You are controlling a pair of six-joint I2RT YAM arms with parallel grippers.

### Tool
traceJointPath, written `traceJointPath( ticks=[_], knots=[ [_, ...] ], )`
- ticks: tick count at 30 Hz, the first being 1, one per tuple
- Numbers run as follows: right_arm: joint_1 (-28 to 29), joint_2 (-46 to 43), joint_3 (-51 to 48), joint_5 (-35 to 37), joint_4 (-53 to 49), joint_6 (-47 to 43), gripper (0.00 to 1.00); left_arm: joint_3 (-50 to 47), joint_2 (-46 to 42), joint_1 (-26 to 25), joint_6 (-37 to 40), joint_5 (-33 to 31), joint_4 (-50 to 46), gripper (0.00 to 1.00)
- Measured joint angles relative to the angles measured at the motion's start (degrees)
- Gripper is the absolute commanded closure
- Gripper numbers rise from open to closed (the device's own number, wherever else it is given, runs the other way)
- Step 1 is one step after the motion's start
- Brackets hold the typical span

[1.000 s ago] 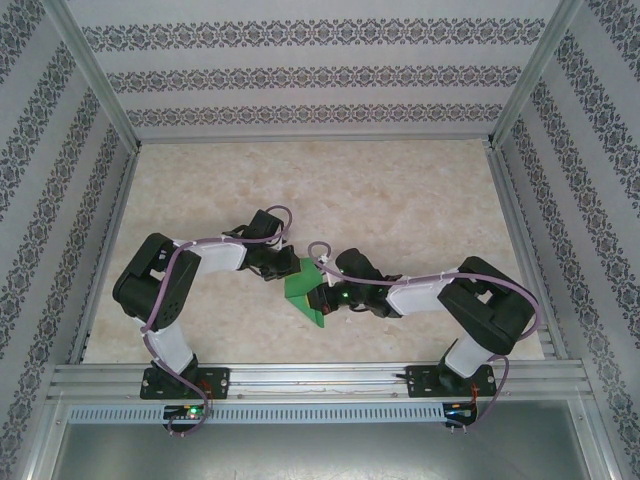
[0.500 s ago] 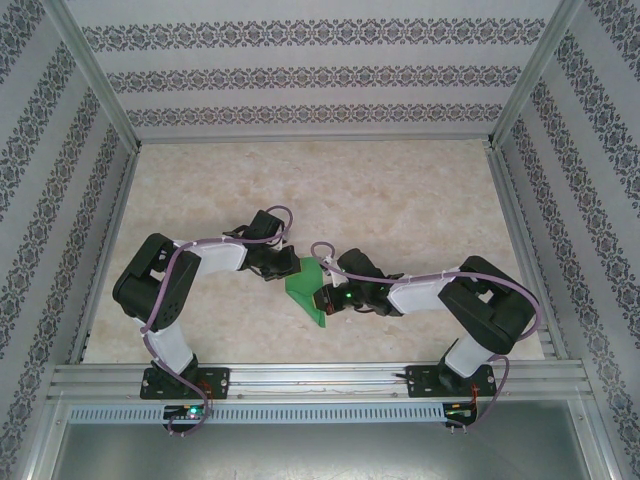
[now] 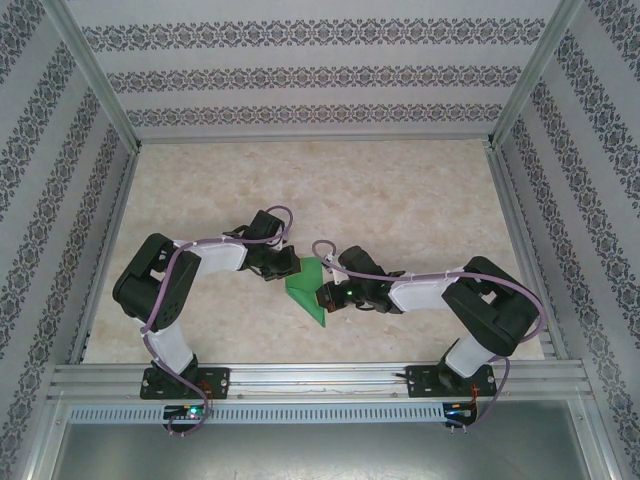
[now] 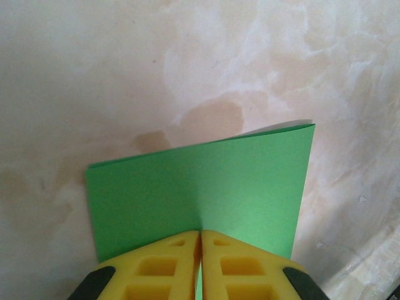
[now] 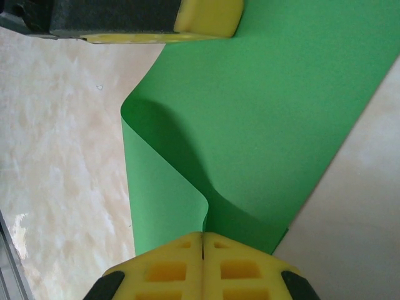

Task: Fold a paper plane with a square sheet of paper (fold left side to right side)
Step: Third fold the triangle at the center of the table.

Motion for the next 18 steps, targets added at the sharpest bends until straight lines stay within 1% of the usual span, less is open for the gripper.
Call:
traceJointPath(
  ticks=[18],
  knots=[
    [-0.35,0.24,1.25,0.17,-0.04,-0.9,1.0,0.0,0.0,-0.02,0.0,-0.02,0.0,0.9]
  ],
)
